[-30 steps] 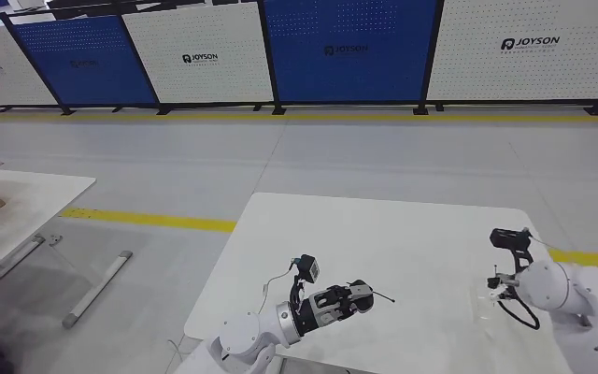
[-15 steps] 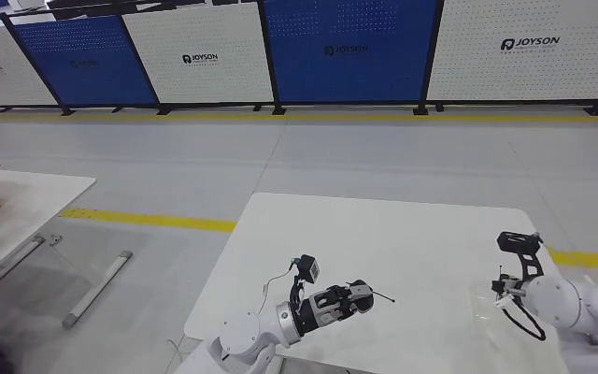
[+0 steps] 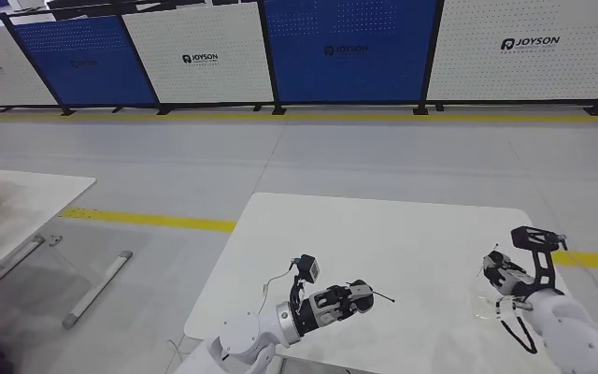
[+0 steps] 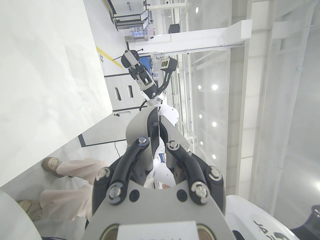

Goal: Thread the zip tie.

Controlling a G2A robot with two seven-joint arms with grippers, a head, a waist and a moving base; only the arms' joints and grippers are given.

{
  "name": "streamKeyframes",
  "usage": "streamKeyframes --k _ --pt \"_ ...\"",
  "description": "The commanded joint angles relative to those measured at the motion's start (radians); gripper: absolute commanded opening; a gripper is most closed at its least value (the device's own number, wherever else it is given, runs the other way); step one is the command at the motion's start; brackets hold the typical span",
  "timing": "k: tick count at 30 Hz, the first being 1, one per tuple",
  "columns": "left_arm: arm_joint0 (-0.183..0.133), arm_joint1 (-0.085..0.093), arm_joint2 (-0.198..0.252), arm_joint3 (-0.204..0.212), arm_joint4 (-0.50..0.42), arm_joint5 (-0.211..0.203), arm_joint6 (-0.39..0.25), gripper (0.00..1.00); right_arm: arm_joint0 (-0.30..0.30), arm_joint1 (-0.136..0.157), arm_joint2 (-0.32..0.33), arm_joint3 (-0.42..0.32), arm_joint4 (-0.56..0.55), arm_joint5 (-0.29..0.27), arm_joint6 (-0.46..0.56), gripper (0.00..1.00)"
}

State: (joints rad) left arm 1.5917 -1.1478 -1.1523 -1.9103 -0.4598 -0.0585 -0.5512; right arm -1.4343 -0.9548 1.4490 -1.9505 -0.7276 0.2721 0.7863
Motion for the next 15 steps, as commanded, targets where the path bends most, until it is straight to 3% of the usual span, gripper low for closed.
streamKeyframes --k 1,6,9,13,15 --pt "0.0 0.0 0.0 0.0 0.0 0.0 0.0 0.0 0.001 0.0 0.0 0.0 -0.001 0.001 0.001 0.0" --pt "0.0 0.0 0.0 0.0 0.0 0.0 0.0 0.0 -0.001 0.0 -0.001 0.001 -0.003 -0.002 -0.004 0.0" --pt "0.0 0.0 0.0 0.0 0.0 0.0 0.0 0.0 -0.038 -0.005 0.006 -0.021 0.015 -0.044 -0.118 0.0" --pt "0.0 0.0 0.0 0.0 0.0 0.0 0.0 0.0 -0.125 -0.017 0.042 -0.025 0.14 -0.18 -0.359 0.0" --pt "0.0 0.0 0.0 0.0 0.0 0.0 0.0 0.0 -0.151 -0.021 0.045 -0.014 0.169 -0.239 -0.433 0.0"
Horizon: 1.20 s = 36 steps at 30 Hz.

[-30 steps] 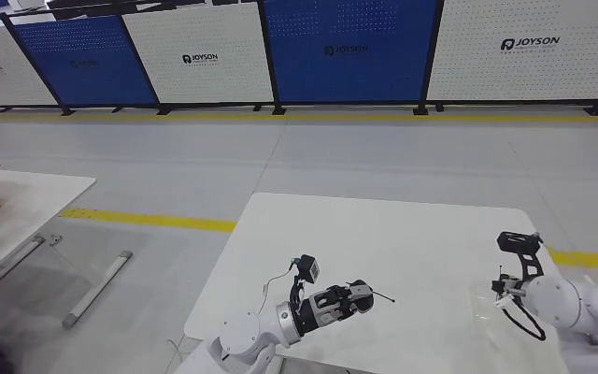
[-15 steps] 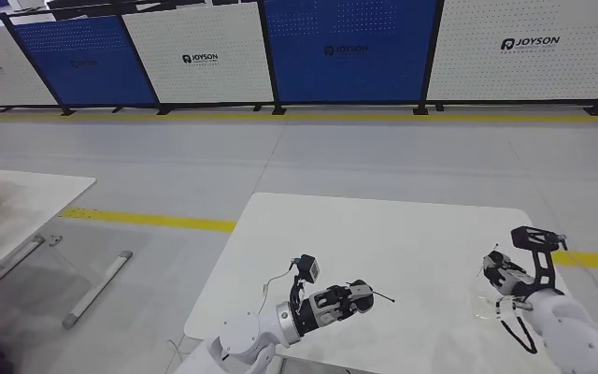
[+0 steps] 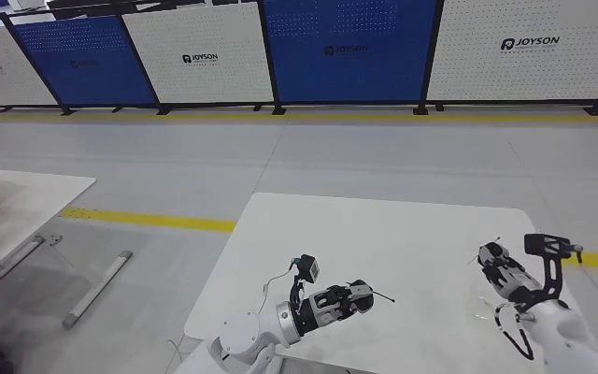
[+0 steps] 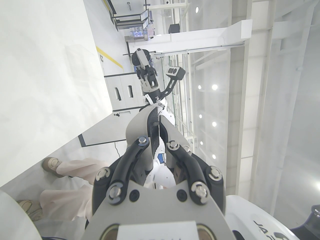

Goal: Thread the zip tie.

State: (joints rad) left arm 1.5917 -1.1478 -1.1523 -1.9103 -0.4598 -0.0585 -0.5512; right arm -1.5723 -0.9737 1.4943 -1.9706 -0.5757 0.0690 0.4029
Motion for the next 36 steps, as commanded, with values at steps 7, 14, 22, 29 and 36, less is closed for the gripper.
streamKeyframes --k 7,14,22,29,36 --pt "0.0 0.0 0.0 0.0 0.0 0.0 0.0 0.0 -0.044 -0.018 -0.031 0.05 0.109 -0.124 -0.182 0.0" --pt "0.0 0.0 0.0 0.0 0.0 0.0 0.0 0.0 -0.044 -0.018 -0.031 0.05 0.109 -0.124 -0.182 0.0" --pt "0.0 0.0 0.0 0.0 0.0 0.0 0.0 0.0 -0.044 -0.018 -0.031 0.05 0.109 -0.124 -0.182 0.0" --pt "0.0 0.0 0.0 0.0 0.0 0.0 0.0 0.0 -0.044 -0.018 -0.031 0.05 0.109 -0.124 -0.182 0.0" --pt "0.0 0.0 0.0 0.0 0.0 0.0 0.0 0.0 -0.038 -0.029 -0.025 0.074 0.158 -0.038 -0.225 0.0"
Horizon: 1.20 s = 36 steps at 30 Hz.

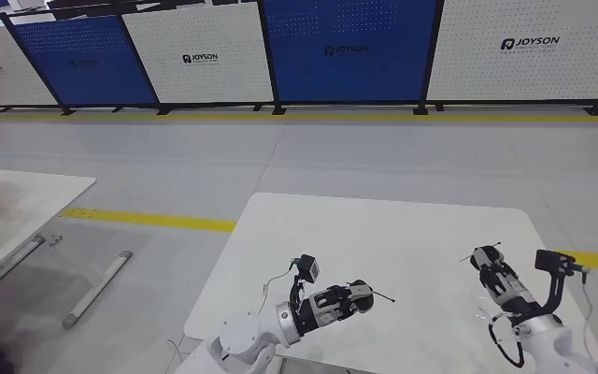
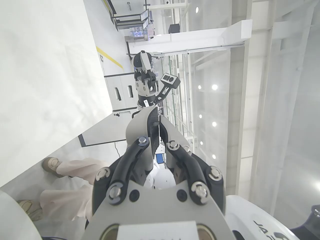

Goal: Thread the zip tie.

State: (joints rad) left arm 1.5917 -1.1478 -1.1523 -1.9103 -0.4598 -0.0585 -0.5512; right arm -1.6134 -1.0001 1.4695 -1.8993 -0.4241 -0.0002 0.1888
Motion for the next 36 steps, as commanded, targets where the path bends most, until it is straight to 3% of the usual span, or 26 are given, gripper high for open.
streamKeyframes --k 1,5,19,28,36 --pt "0.0 0.0 0.0 0.0 0.0 0.0 0.0 0.0 0.005 -0.005 0.0 0.006 0.009 0.052 -0.021 0.0" --pt "0.0 0.0 0.0 0.0 0.0 0.0 0.0 0.0 0.008 -0.014 -0.013 0.007 0.016 0.106 -0.054 0.0" --pt "0.0 0.0 0.0 0.0 0.0 0.0 0.0 0.0 0.008 -0.016 -0.014 0.012 0.024 0.104 -0.048 0.0" --pt "0.0 0.0 0.0 0.0 0.0 0.0 0.0 0.0 0.034 -0.016 0.012 0.052 0.181 -0.035 0.161 0.0" --pt "0.0 0.0 0.0 0.0 0.0 0.0 0.0 0.0 0.033 -0.016 0.022 0.051 0.168 -0.043 0.147 0.0"
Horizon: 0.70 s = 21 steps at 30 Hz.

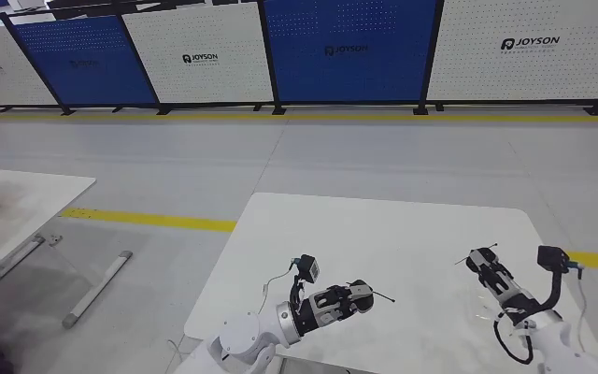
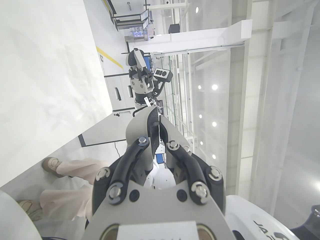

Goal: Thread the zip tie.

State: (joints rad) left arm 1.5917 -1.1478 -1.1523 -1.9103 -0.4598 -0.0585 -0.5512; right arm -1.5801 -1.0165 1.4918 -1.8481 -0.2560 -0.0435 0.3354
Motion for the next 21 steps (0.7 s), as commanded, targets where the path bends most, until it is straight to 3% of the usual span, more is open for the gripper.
streamKeyframes --k 1,6,10,12,17,21 --pt "0.0 0.0 0.0 0.0 0.0 0.0 0.0 0.0 0.0 0.0 0.0 0.0 0.0 0.0 0.0 0.0" --pt "0.0 0.0 0.0 0.0 0.0 0.0 0.0 0.0 -0.001 -0.001 0.003 0.005 -0.007 0.015 -0.012 0.0" --pt "0.0 0.0 0.0 0.0 0.0 0.0 0.0 0.0 -0.001 -0.012 -0.015 -0.035 -0.088 0.289 -0.107 0.0" --pt "0.0 0.0 0.0 0.0 0.0 0.0 0.0 0.0 -0.002 -0.018 -0.021 -0.052 -0.128 0.383 -0.149 0.0" --pt "0.0 0.0 0.0 0.0 0.0 0.0 0.0 0.0 -0.011 -0.042 0.006 0.008 -0.199 0.383 -0.151 0.0" --pt "0.0 0.0 0.0 0.0 0.0 0.0 0.0 0.0 0.036 -0.066 0.015 0.058 -0.275 0.383 -0.088 0.0"
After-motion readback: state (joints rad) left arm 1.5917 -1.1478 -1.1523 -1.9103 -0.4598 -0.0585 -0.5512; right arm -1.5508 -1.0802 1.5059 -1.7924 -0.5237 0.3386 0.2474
